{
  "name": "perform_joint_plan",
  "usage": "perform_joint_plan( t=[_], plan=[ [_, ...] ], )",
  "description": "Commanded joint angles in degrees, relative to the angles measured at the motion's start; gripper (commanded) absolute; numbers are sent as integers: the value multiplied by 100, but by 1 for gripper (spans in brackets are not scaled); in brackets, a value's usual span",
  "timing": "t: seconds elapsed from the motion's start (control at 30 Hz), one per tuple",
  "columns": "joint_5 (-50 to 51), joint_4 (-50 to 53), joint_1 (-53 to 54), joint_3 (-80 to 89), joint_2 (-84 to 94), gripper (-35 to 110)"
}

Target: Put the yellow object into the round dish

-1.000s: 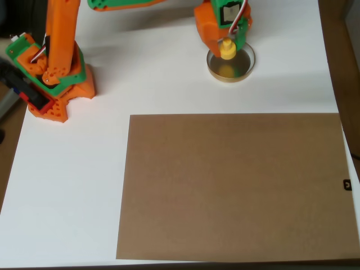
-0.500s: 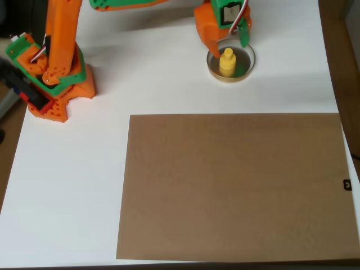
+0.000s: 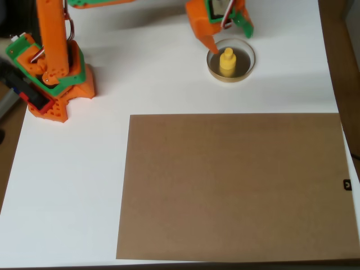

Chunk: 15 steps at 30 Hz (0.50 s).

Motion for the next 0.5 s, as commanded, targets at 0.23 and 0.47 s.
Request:
perform_joint_plan(
  t=[0.23,0.47],
  plan=[
    [-519,-158,1002,1758,2769,24],
    [-756,79,2127,2294,4008,24]
  ],
)
